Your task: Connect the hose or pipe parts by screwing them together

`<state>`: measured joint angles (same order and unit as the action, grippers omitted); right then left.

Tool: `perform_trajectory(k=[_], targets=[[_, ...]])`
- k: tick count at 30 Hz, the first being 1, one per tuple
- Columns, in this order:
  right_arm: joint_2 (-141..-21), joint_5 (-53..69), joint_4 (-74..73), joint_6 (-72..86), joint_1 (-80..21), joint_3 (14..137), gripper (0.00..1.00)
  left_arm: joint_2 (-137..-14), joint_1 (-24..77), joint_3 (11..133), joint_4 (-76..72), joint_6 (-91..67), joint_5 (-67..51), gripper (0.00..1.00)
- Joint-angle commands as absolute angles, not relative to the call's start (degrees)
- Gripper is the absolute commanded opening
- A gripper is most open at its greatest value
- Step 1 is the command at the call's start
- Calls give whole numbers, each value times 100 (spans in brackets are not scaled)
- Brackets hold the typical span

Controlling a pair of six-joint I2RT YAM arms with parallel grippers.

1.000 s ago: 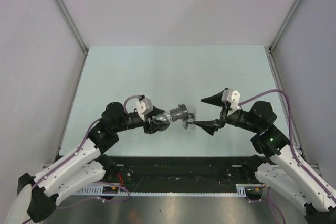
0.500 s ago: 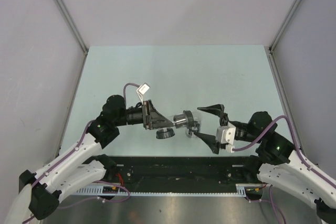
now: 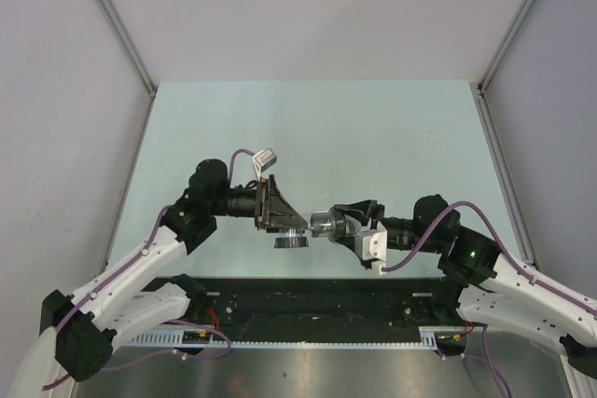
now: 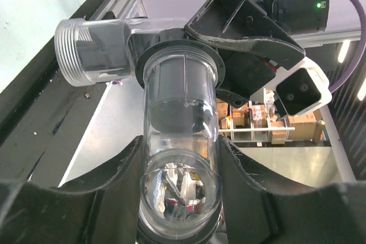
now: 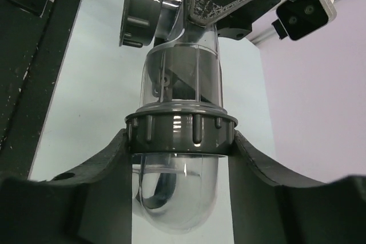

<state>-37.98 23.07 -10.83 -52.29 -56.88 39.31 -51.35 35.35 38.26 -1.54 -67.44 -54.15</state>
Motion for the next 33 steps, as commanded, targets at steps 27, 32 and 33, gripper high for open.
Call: perform_trajectory(k=[27, 32, 33], targets=[[-5414, 5625, 1459, 1590, -3806, 4078, 18, -4289, 4271, 2795, -598, 4113, -4509, 0], [-5196, 5090, 1267, 1601, -3736, 4078, 57, -4368, 4263, 2987, -791, 3245, -4106, 0], [-5107, 4750, 1161, 1382, -3727, 4078, 65, -4386, 4263, 3040, -826, 3026, -3957, 0]])
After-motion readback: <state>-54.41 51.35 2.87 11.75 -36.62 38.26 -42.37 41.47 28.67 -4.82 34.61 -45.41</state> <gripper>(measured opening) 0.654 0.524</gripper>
